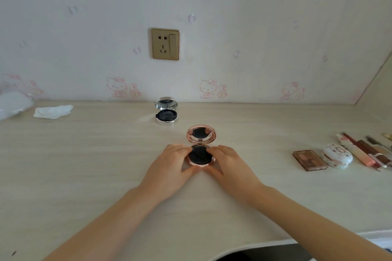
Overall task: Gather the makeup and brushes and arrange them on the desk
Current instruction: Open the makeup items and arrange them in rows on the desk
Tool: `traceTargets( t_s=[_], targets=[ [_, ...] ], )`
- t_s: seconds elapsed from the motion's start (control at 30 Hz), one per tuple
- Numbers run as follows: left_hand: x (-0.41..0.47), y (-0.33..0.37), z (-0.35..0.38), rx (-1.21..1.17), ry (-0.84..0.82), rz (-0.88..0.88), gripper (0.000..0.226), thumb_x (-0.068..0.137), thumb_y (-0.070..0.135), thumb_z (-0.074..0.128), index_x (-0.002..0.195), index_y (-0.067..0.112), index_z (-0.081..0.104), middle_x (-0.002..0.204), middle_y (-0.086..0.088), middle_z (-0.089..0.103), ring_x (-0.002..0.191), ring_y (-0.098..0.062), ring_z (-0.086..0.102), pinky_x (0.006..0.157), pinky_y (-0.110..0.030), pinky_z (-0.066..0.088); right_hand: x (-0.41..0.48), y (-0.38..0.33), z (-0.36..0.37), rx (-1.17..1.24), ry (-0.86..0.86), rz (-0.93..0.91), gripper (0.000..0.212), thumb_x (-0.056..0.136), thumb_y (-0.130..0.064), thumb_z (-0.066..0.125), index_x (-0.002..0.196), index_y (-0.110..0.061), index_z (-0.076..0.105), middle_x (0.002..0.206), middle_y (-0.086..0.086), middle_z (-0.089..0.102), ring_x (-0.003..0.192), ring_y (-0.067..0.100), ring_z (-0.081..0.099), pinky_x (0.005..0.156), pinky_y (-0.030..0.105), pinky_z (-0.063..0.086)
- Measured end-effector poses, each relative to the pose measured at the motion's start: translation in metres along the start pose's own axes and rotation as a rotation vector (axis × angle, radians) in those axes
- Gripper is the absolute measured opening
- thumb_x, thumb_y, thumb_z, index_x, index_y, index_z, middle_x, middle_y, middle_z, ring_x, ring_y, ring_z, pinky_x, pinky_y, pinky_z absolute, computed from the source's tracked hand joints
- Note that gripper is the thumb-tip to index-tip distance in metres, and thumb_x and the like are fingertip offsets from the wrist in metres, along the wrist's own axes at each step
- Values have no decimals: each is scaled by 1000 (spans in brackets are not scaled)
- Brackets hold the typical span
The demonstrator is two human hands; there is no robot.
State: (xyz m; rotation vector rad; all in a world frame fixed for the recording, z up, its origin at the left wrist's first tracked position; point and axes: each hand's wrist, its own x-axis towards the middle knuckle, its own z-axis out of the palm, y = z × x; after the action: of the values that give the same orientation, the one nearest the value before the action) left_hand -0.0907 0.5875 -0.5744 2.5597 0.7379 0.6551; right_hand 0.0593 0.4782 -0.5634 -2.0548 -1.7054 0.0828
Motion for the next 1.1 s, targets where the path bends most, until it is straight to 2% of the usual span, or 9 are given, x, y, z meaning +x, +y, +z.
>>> traceTargets(
  t_s=[0.13, 0.23, 0.3, 0.37, 0.57, 0.7, 0.83, 0.93, 1.1],
  targets=[
    [28, -6, 5, -5, 2, -17, 41, 87, 47, 61, 124, 29, 59, 117, 12, 59, 118, -9, 43, 97, -28, 41, 28, 11, -3, 121, -10, 84, 48, 89, -38, 61, 131, -17, 48, 125, 0, 58, 120, 20, 48, 92, 24, 39],
    [47, -12, 7, 5, 2, -26, 41, 87, 49, 59, 123, 28, 59, 118, 11, 60, 118, -9, 43, 97, -31, 42, 47, 14, -12, 283, -15, 172, 75, 82, -33, 72, 139, -11, 29, 119, 2, 64, 113, 21, 55, 77, 16, 32],
    [57, -15, 9, 19, -7, -25, 40, 88, 47, 58, 123, 28, 58, 119, 10, 60, 120, -9, 42, 96, -32, 43, 59, 17, -18, 345, -43, 225, 97, 78, -30, 76, 147, -9, 11, 117, 2, 65, 112, 20, 56, 76, 14, 31],
    [67, -19, 10, 45, -12, -18, 39, 89, 46, 57, 123, 26, 58, 118, 10, 59, 120, -10, 41, 96, -34, 43, 72, 24, -21, 359, -69, 243, 109, 75, -31, 79, 150, -13, 3, 117, 0, 65, 114, 18, 55, 80, 15, 31],
    [92, -29, 18, 200, -2, -10, 38, 94, 40, 49, 125, 19, 55, 123, 9, 59, 130, -13, 33, 100, -31, 40, 103, 36, -20, 302, -115, 204, 99, 77, -30, 77, 150, -17, 12, 120, 0, 64, 117, 20, 54, 84, 19, 33],
    [104, -30, 20, 296, 35, -14, 34, 94, 39, 46, 117, 17, 58, 113, 5, 61, 122, -15, 39, 95, -31, 43, 116, 39, -20, 297, -121, 184, 97, 78, -28, 76, 149, -16, 12, 121, 2, 64, 117, 21, 53, 80, 16, 31],
    [115, -32, 19, 368, 3, -15, 37, 96, 39, 43, 117, 12, 59, 116, 2, 62, 126, -19, 37, 96, -33, 43, 127, 43, -19, 285, -108, 164, 94, 78, -27, 76, 148, -17, 14, 119, 5, 65, 115, 23, 55, 77, 16, 31],
    [123, -34, 18, 419, -27, -21, 39, 97, 39, 42, 118, 11, 59, 119, 1, 62, 128, -20, 36, 99, -33, 40, 134, 46, -18, 279, -115, 167, 94, 78, -27, 76, 148, -20, 15, 118, 5, 64, 116, 23, 54, 82, 20, 33],
    [129, -37, 15, 435, -29, -21, 36, 97, 38, 43, 112, 10, 60, 113, -1, 64, 123, -21, 39, 96, -32, 41, 141, 47, -18, 264, -133, 170, 94, 79, -28, 76, 149, -18, 13, 120, 6, 63, 117, 24, 53, 88, 24, 35]
  ],
)
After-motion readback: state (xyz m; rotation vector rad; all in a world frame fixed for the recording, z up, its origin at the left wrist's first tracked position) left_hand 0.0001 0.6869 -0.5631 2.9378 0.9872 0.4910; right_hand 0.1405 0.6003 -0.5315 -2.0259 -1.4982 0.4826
